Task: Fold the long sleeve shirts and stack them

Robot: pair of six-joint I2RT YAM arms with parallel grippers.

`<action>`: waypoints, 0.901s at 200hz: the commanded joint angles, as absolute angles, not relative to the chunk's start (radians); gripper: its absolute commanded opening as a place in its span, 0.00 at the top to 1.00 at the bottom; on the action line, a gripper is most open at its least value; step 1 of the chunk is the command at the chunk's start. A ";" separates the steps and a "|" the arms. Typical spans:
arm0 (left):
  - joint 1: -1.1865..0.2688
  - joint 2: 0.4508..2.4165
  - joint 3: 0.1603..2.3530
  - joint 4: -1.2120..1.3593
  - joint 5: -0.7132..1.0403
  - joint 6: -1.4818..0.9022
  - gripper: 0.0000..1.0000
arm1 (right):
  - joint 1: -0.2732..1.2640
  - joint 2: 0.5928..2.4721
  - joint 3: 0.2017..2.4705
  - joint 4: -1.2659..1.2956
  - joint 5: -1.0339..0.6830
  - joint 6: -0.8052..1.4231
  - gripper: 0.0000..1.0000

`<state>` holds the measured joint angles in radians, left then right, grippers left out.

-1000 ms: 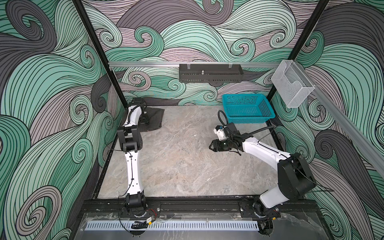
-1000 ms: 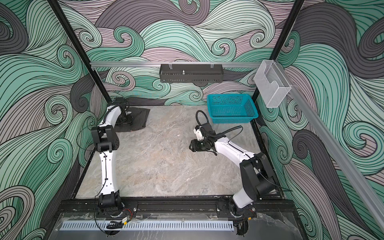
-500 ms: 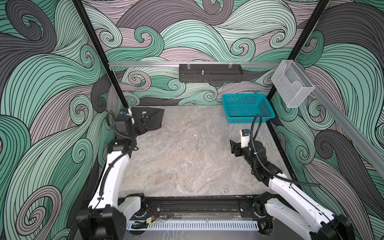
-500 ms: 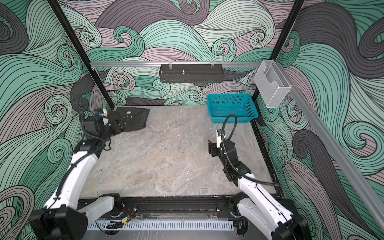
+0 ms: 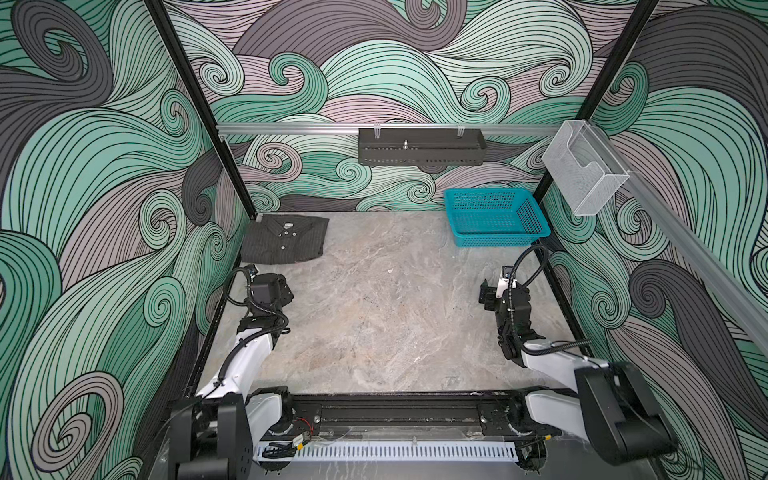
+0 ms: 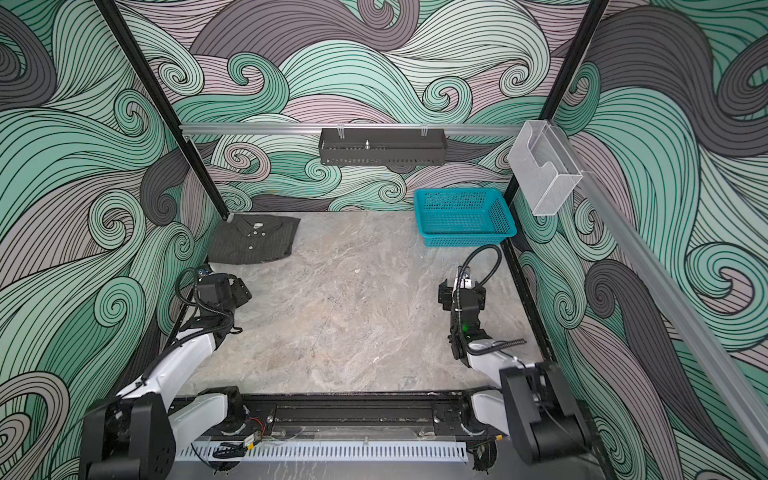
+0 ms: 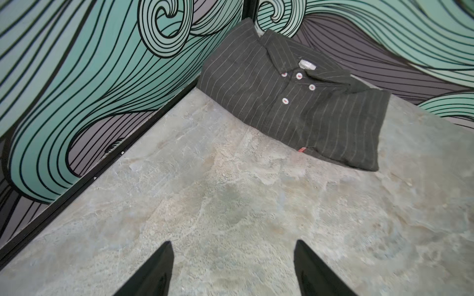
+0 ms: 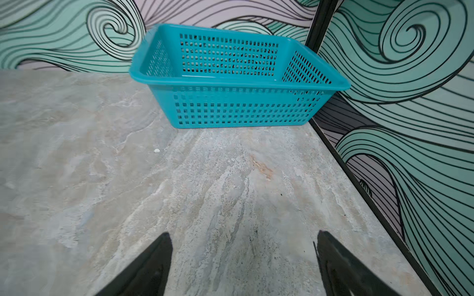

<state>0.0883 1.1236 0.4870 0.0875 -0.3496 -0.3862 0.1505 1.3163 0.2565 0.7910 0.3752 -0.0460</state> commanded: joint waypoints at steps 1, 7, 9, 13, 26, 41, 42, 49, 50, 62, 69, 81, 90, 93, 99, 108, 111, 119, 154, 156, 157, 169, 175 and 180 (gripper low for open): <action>0.082 1.217 0.469 0.268 -0.391 -0.380 0.25 | 0.124 1.479 0.263 1.071 0.328 -0.041 0.11; 0.082 1.245 0.463 0.306 -0.384 -0.368 0.25 | 0.118 1.525 0.262 1.115 0.305 -0.044 0.11; 0.082 1.254 0.461 0.319 -0.382 -0.365 0.25 | 0.116 1.540 0.262 1.132 0.294 -0.046 0.11; 0.081 1.270 0.457 0.348 -0.376 -0.359 0.25 | 0.113 1.568 0.262 1.172 0.278 -0.052 0.11; 0.083 1.317 0.467 0.387 -0.363 -0.331 0.26 | 0.113 1.564 0.282 1.127 0.256 -0.062 0.06; 0.078 1.357 0.509 0.385 -0.331 -0.258 0.27 | 0.100 1.528 0.334 0.968 0.197 -0.057 0.00; 0.078 1.358 0.511 0.384 -0.328 -0.253 0.27 | 0.098 1.532 0.336 0.971 0.196 -0.058 0.00; 0.073 1.370 0.523 0.390 -0.313 -0.226 0.28 | 0.093 1.556 0.347 0.988 0.193 -0.057 0.00; 0.072 1.372 0.523 0.394 -0.312 -0.220 0.28 | 0.092 1.556 0.348 0.990 0.193 -0.056 0.00; 0.064 1.380 0.523 0.418 -0.299 -0.186 0.28 | 0.082 1.545 0.366 0.931 0.202 -0.037 0.00; 0.059 1.379 0.506 0.462 -0.296 -0.164 0.28 | 0.075 1.536 0.379 0.892 0.208 -0.024 0.00; 0.057 1.404 0.433 0.639 -0.301 -0.153 0.25 | 0.063 1.549 0.386 0.897 0.216 -0.004 0.00; 0.058 1.476 0.376 0.814 -0.303 -0.133 0.25 | 0.058 1.542 0.387 0.883 0.211 -0.003 0.00; 0.058 1.490 0.368 0.843 -0.282 -0.119 0.24 | 0.059 1.539 0.389 0.876 0.210 -0.002 0.00; 0.057 1.513 0.378 0.821 -0.251 -0.104 0.25 | 0.058 1.537 0.388 0.875 0.210 -0.002 0.00; 0.056 1.526 0.415 0.764 -0.231 -0.097 0.24 | 0.058 1.544 0.387 0.889 0.212 -0.003 0.00; 0.057 1.523 0.430 0.730 -0.232 -0.103 0.24 | 0.058 1.542 0.386 0.890 0.211 -0.003 0.00; 0.054 1.509 0.447 0.678 -0.240 -0.120 0.23 | 0.058 1.539 0.388 0.879 0.210 -0.003 0.00; 0.052 1.520 0.437 0.715 -0.239 -0.106 0.01 | 0.060 1.537 0.386 0.882 0.210 -0.007 0.00; 0.052 1.518 0.439 0.709 -0.240 -0.107 0.01 | 0.060 1.538 0.386 0.882 0.211 -0.007 0.00; 0.052 1.517 0.440 0.707 -0.241 -0.108 0.01 | 0.060 1.538 0.386 0.882 0.212 -0.008 0.00; 0.052 1.515 0.441 0.703 -0.242 -0.111 0.01 | 0.060 1.539 0.388 0.881 0.212 -0.007 0.00; 0.052 1.515 0.439 0.706 -0.242 -0.109 0.01 | 0.060 1.540 0.388 0.881 0.211 -0.007 0.00; 0.051 1.512 0.439 0.697 -0.243 -0.112 0.01 | 0.060 1.539 0.388 0.880 0.211 -0.006 0.00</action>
